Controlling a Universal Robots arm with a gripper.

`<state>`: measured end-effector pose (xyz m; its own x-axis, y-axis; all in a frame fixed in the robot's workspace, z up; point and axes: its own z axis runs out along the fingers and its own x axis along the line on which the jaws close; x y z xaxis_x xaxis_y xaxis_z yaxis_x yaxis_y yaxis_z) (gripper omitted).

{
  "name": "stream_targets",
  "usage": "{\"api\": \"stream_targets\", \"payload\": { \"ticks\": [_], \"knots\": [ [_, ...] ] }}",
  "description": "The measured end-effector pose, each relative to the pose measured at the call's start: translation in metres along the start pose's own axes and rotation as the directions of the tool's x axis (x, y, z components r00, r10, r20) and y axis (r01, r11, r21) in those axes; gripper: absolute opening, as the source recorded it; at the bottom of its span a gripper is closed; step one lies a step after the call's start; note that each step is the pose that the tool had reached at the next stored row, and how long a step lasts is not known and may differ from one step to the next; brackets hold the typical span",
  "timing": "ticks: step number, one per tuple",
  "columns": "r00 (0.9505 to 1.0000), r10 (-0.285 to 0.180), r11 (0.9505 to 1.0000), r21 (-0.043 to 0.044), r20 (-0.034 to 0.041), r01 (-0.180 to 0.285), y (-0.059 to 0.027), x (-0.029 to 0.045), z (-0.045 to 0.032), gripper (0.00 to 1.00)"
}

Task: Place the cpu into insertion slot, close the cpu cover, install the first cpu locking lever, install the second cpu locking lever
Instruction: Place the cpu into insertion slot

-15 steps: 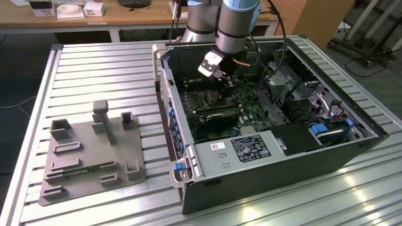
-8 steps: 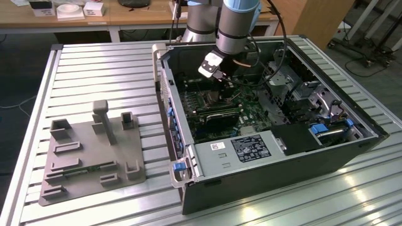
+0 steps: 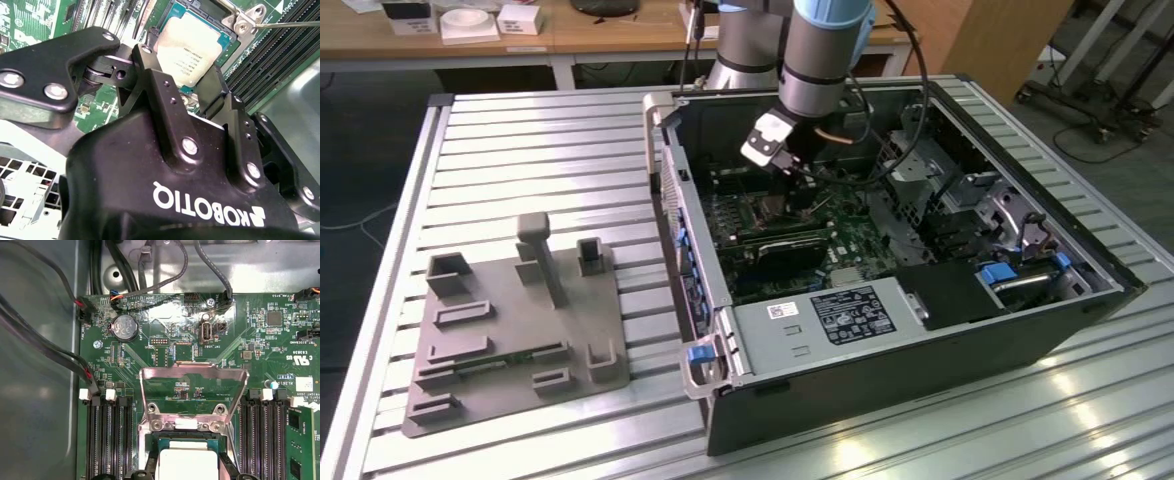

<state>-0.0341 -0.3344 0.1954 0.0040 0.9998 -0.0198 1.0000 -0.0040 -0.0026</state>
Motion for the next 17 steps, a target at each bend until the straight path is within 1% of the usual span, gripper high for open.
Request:
{"api": "stream_targets", "payload": {
  "ticks": [10,17],
  "knots": [
    [1.0,0.004,1.0,0.0003,0.0003,-0.004,-0.0003,0.0001,0.0026,0.54],
    [1.0,0.005,1.0,0.0001,0.0001,-0.005,-0.0002,0.0001,0.003,0.54]
  ]
}}
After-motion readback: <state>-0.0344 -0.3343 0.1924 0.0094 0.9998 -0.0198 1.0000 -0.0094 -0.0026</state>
